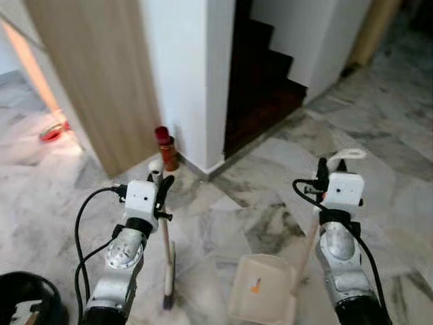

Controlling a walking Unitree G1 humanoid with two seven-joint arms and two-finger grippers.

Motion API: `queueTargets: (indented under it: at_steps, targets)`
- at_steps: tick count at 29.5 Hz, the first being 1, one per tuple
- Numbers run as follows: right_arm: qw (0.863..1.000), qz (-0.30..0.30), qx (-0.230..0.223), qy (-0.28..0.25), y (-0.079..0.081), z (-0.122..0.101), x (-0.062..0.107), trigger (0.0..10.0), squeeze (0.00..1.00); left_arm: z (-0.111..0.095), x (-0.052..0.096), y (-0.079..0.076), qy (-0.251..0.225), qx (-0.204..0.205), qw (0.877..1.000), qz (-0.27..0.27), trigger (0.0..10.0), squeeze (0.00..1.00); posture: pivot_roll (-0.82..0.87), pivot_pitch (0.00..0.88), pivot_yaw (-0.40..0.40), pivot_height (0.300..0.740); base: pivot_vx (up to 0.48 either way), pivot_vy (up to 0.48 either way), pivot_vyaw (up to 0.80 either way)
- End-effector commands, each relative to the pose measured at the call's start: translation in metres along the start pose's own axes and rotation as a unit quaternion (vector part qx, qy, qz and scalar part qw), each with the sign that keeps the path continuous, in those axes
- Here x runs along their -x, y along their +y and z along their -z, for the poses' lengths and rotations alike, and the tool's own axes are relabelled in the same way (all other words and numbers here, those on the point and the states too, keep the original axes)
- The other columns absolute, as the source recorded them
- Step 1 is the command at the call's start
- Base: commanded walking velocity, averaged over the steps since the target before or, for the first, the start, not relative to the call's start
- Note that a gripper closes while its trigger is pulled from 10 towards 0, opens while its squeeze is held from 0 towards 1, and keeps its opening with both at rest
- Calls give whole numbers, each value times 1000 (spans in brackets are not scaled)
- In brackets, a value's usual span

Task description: Sweep floor

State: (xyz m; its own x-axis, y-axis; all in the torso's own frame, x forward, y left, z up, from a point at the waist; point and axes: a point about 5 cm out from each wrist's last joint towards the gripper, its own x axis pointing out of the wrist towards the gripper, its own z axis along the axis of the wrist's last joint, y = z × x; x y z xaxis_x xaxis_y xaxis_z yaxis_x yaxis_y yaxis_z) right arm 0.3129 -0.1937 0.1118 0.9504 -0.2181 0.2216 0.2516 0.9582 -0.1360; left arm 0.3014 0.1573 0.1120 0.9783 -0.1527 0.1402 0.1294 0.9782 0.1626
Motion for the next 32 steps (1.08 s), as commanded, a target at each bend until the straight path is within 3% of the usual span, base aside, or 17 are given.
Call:
queueTargets:
  at_steps: [1, 18, 32]
  targets:
    - [1000, 7, 8, -18, -7, -7, -4, 10000, 0, -8, -4, -4, -23, -4, 1000, 7, 10000, 0, -63, 0, 16, 740, 0, 0, -800]
    - [999, 25, 5, -24, -8, -14, -10, 10000, 0, -12, -16, 2, -30, -8, 1000, 1, 10000, 0, -82, 0, 37, 740, 0, 0, -800]
    - [999, 17, -1, -28, -7, -15, -4, 10000, 0, -11, -19, 2, -30, -5, 1000, -6, 10000, 0, -82, 0, 25, 740, 0, 0, -800]
